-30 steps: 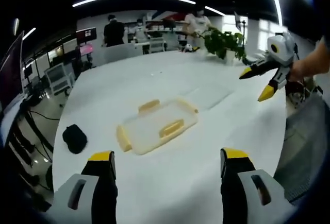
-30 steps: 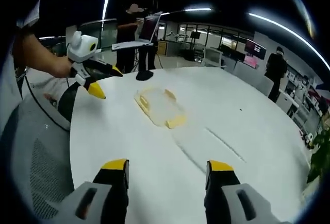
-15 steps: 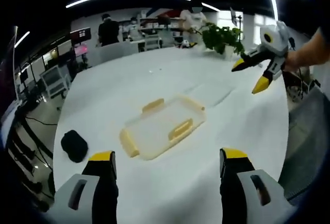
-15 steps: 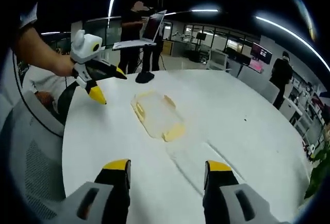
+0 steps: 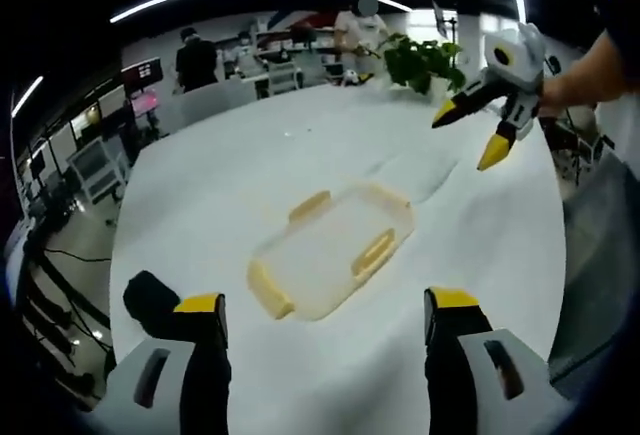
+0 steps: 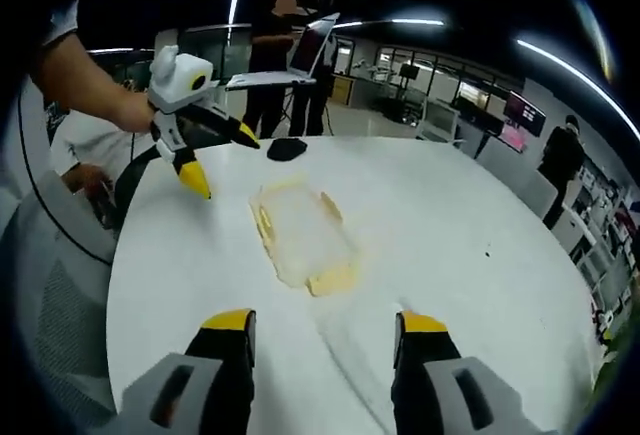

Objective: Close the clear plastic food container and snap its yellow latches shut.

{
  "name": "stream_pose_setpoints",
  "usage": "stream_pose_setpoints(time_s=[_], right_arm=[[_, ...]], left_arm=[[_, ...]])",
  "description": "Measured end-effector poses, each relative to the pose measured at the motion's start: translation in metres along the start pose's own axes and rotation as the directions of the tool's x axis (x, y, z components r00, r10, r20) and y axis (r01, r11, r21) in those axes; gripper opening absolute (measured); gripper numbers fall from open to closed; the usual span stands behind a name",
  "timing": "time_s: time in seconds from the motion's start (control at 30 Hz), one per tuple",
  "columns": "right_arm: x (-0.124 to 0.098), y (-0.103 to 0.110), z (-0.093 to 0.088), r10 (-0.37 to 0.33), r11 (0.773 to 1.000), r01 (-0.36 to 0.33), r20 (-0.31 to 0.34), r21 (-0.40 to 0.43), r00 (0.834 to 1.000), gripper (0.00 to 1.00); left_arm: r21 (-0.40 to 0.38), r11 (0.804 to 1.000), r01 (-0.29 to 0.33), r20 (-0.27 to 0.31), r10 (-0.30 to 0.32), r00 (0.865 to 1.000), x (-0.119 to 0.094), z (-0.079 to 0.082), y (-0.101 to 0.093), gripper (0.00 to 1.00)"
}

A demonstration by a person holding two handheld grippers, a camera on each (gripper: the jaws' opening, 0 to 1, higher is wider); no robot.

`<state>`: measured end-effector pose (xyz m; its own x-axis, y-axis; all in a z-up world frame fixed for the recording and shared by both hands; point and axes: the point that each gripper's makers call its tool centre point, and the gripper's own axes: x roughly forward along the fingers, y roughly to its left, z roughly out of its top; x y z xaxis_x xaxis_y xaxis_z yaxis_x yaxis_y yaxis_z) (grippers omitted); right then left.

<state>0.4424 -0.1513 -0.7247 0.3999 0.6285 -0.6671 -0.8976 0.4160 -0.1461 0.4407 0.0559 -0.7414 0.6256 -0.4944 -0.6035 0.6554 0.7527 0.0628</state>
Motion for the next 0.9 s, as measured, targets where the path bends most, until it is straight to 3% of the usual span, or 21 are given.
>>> stream_pose_setpoints(time_s=[0.33,0.67,0.9], right_arm=[[0.018,-0.002,0.014,0.045,0.995,-0.046,-0.014,-0.086,0.999,0.53],[0.037,-0.002,0.021,0.098,0.981,-0.105,-0.049,-0.162,0.994,0.53],[0.051,0.0,0.021,0.146,0.958,-0.166,-0.101,-0.234,0.984,0.53]], left_arm=[[0.025,0.999,0.032,-0.023,-0.032,0.999,0.008,0.001,0.009,0.78],[0.143,0.985,0.1,-0.069,-0.091,0.993,0.017,0.002,0.011,0.76],[0.256,0.953,0.162,-0.128,-0.133,0.983,0.024,-0.001,0.009,0.74]])
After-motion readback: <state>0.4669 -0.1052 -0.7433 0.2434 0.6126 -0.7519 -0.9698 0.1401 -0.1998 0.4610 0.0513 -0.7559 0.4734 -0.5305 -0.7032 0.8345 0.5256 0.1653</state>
